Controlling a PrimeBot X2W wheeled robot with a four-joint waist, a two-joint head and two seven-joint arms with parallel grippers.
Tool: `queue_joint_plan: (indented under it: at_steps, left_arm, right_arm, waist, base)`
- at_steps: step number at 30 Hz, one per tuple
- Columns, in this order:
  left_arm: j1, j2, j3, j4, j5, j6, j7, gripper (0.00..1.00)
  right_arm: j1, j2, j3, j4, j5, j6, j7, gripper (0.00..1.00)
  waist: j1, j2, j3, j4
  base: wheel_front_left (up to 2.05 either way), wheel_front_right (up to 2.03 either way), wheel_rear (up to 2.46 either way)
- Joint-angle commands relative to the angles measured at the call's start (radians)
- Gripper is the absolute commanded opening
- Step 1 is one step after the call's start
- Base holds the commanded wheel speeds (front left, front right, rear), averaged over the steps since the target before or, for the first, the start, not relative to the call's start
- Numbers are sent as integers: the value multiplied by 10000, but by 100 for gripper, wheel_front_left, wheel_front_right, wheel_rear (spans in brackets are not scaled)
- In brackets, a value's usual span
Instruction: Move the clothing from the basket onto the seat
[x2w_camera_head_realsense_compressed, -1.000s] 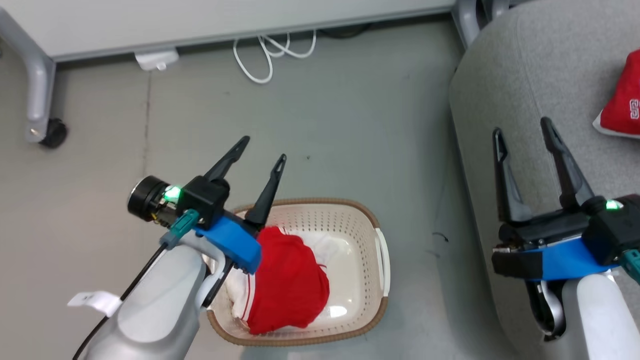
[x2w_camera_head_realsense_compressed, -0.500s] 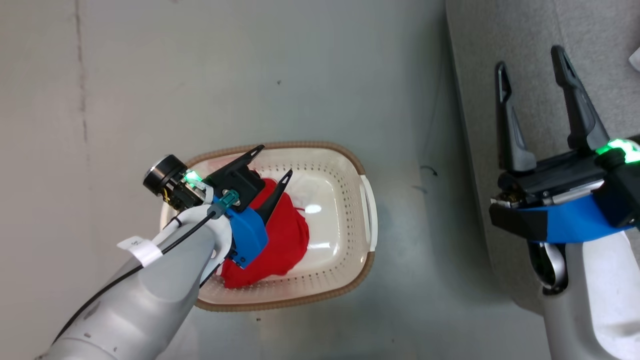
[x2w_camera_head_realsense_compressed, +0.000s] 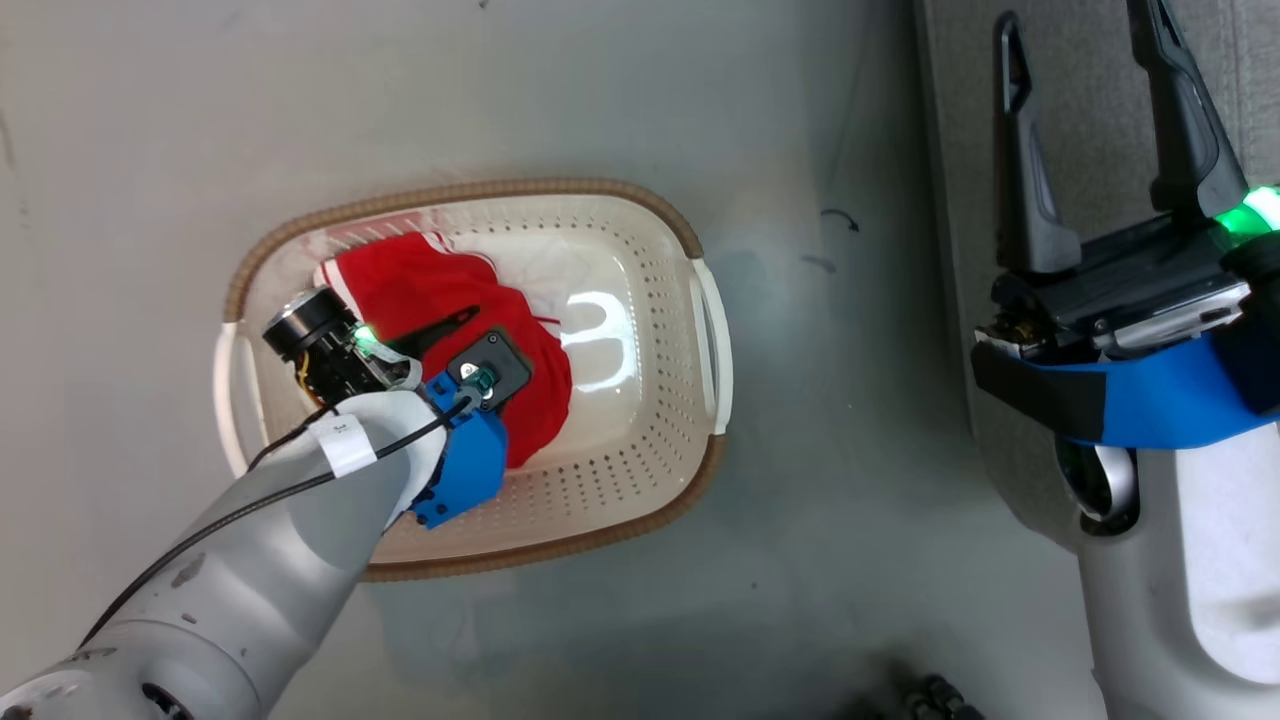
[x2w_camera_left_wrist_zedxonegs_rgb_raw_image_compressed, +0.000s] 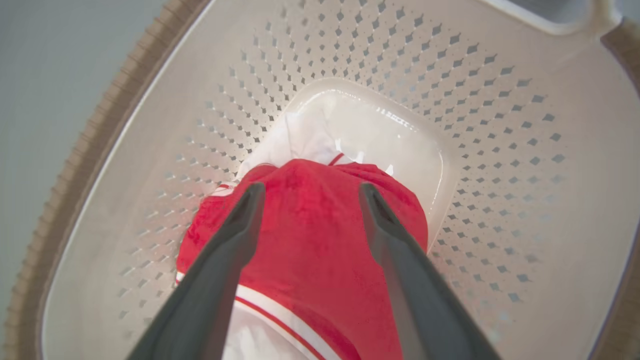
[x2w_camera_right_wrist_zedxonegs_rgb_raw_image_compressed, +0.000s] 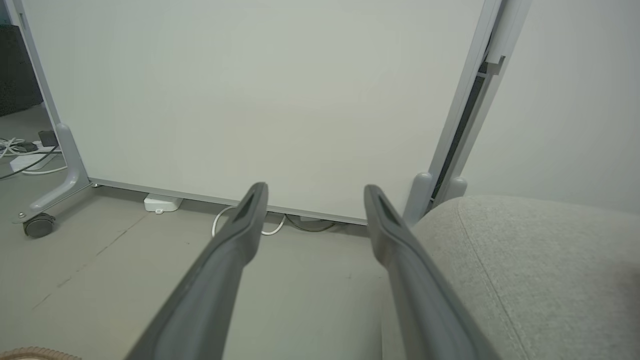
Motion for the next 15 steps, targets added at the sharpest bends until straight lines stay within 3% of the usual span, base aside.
queue_joint_plan:
  at_steps: [1,15]
  left_arm:
    - [-186,43,-12,98,104,-9,89,100]
    - [-614,197,-118,922,709,-9,1740,100]
  right_arm:
    - [-200,38,34,-92,-29,5,-34,100]
    - [-293,114,106,-1240,-81,5,-36,100]
  waist:
    - [-2,0,382,-215]
    - [-2,0,1813,-569]
  base:
    - [0,0,0]
    - [0,0,0]
